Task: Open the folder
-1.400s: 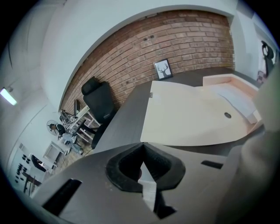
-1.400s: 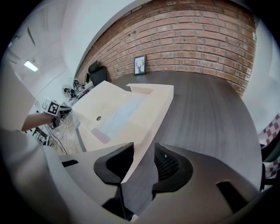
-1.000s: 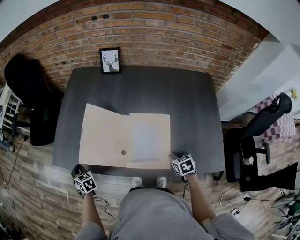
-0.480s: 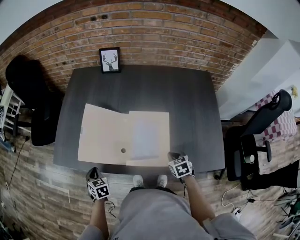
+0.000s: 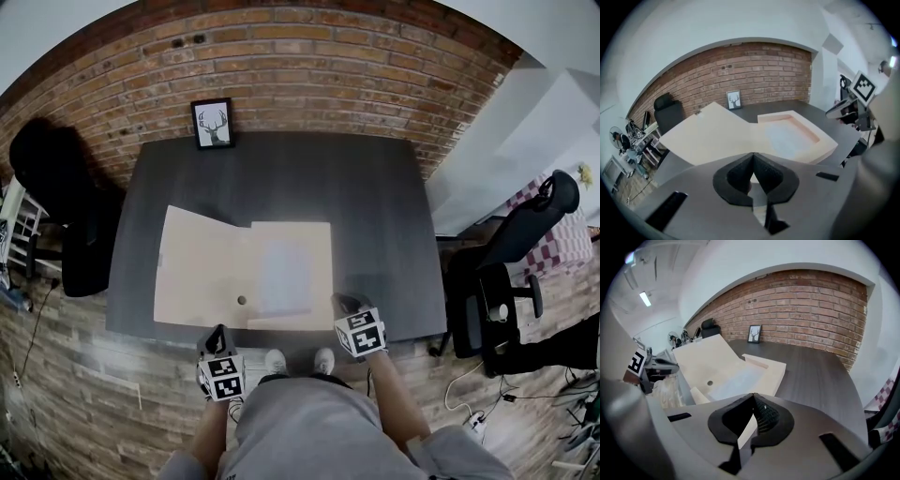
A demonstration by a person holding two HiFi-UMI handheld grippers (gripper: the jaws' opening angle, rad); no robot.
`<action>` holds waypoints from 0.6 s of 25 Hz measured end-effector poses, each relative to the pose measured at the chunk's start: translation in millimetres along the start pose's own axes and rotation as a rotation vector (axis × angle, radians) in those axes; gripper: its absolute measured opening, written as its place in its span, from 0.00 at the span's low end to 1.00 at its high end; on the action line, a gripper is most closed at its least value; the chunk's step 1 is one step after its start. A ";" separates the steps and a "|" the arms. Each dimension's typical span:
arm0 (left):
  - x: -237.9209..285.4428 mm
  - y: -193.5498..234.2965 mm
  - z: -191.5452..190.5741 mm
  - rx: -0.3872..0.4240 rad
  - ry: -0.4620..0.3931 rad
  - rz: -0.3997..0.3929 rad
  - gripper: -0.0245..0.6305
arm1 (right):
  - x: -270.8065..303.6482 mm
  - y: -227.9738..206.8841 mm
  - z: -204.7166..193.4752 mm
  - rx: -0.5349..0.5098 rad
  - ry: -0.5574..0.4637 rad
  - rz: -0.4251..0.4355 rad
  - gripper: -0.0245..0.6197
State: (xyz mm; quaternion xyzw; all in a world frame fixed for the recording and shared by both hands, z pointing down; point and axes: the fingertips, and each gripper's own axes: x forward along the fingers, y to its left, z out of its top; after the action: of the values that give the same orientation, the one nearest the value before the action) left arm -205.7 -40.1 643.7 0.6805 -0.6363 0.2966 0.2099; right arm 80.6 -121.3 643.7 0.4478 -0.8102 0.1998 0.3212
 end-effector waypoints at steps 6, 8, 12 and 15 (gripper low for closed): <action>2.7 -7.0 54.4 -0.009 -0.117 -0.017 0.04 | -17.7 -6.3 31.0 0.007 -0.112 -0.037 0.04; 2.8 -10.7 71.2 -0.018 -0.154 -0.026 0.04 | -23.9 -8.9 39.3 0.010 -0.140 -0.052 0.04; -0.3 -21.3 111.7 -0.029 -0.243 -0.060 0.04 | -38.0 -11.8 59.7 0.002 -0.202 -0.083 0.04; -6.8 -31.7 143.6 -0.026 -0.313 -0.096 0.04 | -51.1 -11.9 79.2 -0.009 -0.261 -0.102 0.04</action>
State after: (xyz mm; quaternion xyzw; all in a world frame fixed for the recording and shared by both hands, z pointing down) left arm -154.8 -127.1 536.3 0.7452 -0.6317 0.1685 0.1310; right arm 83.8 -145.4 551.8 0.5092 -0.8221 0.1193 0.2248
